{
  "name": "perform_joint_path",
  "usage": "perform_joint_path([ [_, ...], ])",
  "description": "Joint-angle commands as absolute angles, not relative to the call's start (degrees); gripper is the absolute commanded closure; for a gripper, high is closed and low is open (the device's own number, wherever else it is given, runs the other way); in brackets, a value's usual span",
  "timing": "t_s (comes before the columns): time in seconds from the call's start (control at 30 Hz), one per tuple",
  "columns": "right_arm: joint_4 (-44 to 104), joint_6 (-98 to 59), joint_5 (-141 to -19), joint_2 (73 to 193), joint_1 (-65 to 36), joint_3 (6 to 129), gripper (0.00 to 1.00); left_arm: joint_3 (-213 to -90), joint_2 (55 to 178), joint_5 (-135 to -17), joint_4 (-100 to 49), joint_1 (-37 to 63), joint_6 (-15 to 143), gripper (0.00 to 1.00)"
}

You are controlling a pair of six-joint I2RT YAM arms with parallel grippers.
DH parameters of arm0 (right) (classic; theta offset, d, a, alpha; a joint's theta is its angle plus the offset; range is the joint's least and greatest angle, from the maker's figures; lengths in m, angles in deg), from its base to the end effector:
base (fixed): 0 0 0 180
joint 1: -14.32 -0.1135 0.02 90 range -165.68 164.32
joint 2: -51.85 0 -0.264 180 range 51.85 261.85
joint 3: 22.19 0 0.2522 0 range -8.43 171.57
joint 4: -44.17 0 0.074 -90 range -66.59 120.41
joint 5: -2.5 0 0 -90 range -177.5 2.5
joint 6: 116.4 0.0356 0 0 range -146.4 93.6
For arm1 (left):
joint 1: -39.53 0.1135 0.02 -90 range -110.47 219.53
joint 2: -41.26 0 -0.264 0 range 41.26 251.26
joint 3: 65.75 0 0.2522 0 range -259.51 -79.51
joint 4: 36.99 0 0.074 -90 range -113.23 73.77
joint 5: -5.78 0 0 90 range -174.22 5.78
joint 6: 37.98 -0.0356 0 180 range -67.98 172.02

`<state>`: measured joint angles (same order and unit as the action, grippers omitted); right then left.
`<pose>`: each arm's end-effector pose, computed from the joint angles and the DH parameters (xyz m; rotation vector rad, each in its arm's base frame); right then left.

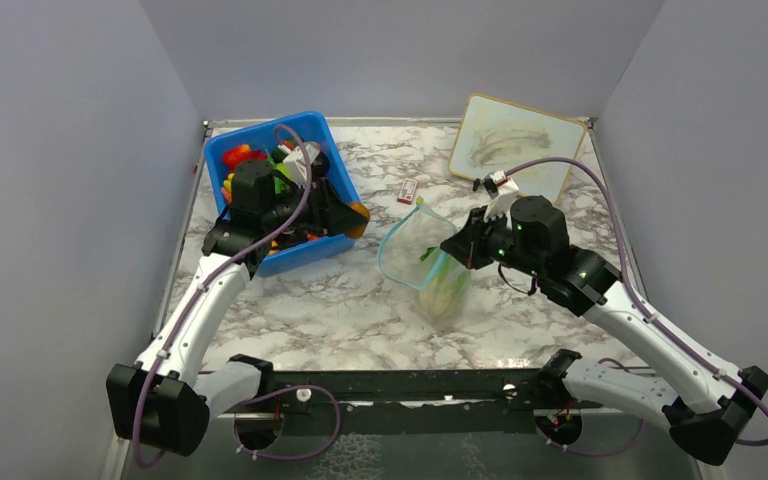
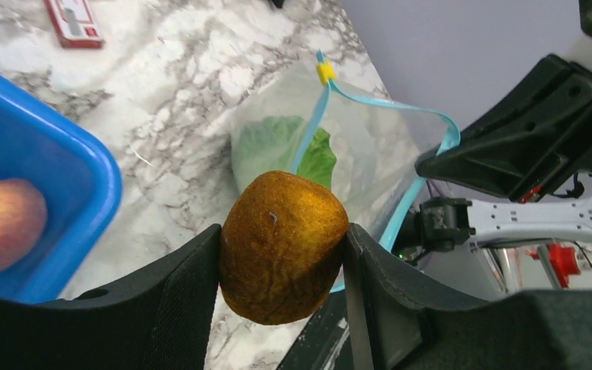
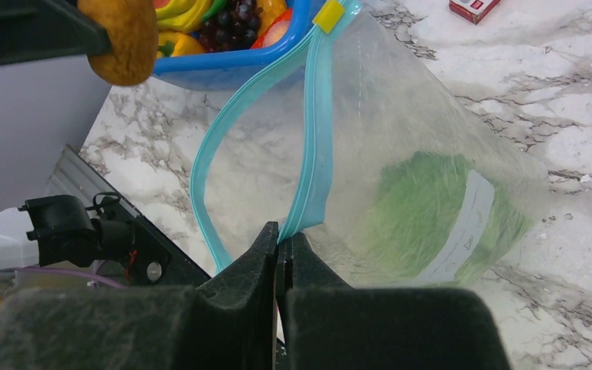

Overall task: Place the food in the zip-top bag and seal the zipper
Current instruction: Place the fake fruit in the zipper food storage bag.

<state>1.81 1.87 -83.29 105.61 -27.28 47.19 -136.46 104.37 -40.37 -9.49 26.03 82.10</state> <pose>0.1513 0.1378 0.3451 -0.2966 2.1208 0.8196 0.2318 -0.0810 0.3484 0.2621 1.9968 -1.2291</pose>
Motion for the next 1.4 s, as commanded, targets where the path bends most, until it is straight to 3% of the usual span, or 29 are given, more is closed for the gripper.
perform_joint_path([
  [0.0,5.22,3.56,-81.97,106.33,-27.16,47.21,0.99,-134.46,102.96,-38.36,-14.60,22.41,84.67,0.65],
  [0.47,5.49,3.97,-79.58,105.84,-27.16,46.31,0.99,-129.24,105.30,-45.19,-25.85,10.21,88.51,0.64],
  [0.73,5.81,4.09,-79.55,105.47,-27.12,45.49,0.99,-127.61,109.07,-49.38,-26.21,6.97,88.93,0.55],
  [1.2,6.17,4.08,-79.84,104.51,-27.16,44.92,0.99,-128.40,110.80,-52.89,-23.27,4.46,86.76,0.27],
  [1.37,6.29,4.10,-79.75,104.53,-27.16,44.76,0.99,-129.23,110.69,-52.72,-22.55,4.46,86.49,0.24],
])
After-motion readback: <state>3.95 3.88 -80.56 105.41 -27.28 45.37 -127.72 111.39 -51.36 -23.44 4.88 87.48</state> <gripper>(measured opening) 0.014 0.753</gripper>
